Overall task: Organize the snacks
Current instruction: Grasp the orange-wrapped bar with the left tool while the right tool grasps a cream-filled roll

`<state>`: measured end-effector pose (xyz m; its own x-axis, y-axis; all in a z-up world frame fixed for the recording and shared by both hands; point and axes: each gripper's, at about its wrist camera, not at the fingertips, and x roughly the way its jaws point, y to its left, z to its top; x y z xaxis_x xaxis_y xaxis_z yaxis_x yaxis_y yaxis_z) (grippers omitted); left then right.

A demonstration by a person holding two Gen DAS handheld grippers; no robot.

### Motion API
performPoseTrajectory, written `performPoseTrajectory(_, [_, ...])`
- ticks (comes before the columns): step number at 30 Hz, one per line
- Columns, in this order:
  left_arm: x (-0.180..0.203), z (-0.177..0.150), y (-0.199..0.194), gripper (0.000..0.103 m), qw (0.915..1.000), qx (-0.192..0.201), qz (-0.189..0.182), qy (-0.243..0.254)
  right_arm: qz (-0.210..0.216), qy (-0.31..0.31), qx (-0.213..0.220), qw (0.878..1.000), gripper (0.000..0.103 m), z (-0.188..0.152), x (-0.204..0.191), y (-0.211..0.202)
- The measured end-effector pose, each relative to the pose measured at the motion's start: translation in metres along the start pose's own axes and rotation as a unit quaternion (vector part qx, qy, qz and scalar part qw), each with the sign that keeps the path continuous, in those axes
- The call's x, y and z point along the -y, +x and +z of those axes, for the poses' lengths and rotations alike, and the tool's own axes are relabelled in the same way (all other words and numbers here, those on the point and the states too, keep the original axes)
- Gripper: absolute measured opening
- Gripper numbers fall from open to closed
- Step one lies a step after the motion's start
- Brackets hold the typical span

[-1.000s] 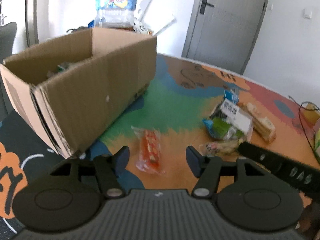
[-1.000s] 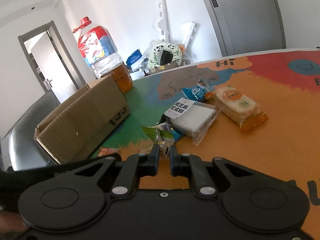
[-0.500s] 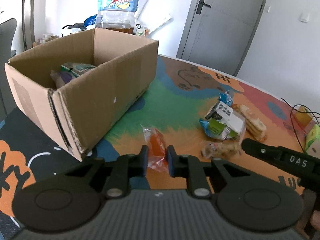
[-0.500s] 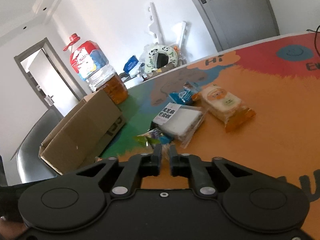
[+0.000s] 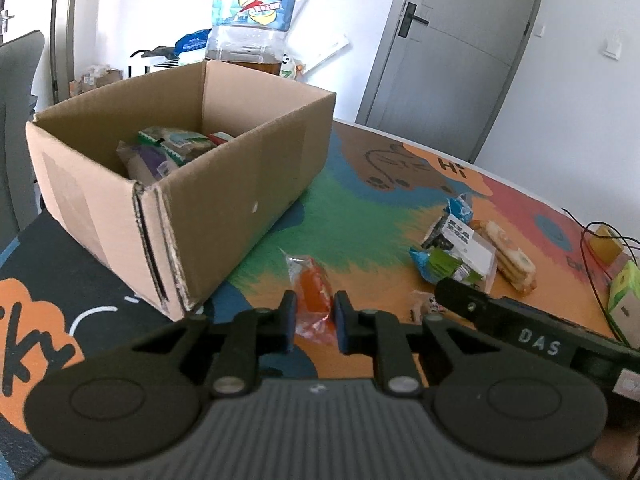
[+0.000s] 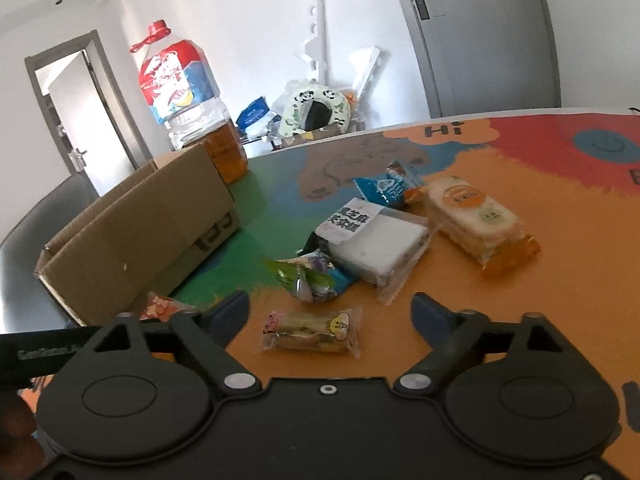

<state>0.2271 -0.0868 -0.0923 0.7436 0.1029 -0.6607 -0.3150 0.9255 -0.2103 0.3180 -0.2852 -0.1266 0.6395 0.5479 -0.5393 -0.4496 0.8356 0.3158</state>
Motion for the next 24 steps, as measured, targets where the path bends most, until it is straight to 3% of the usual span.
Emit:
performPoseTrajectory(9, [-0.001,0.0,0.003,0.018,1.0,-0.002,0.009,0.003,-0.025,-0.027,-0.003,0.999,0.088,-0.003,-0.016,0.005])
performPoseTrajectory(12, [0.001,0.0,0.002,0.018,0.9999,-0.002,0.01,0.006,-0.036,-0.038,-0.006,0.999,0.071,-0.004,-0.018,0.006])
performPoseTrajectory(13, [0.001,0.0,0.001,0.018,0.9999,0.0,0.01,0.007,-0.041,-0.044,-0.005,0.998,0.055,-0.004,-0.019,0.006])
performPoseTrajectory(14, [0.002,0.0,0.001,0.018,0.9999,0.001,0.01,0.009,-0.04,-0.047,-0.004,0.998,0.052,-0.004,-0.018,0.005])
performPoseTrajectory(24, [0.009,0.007,-0.021,0.018,0.9995,0.02,0.001,0.023,-0.012,-0.011,0.015,1.0,0.051,0.001,-0.005,-0.019])
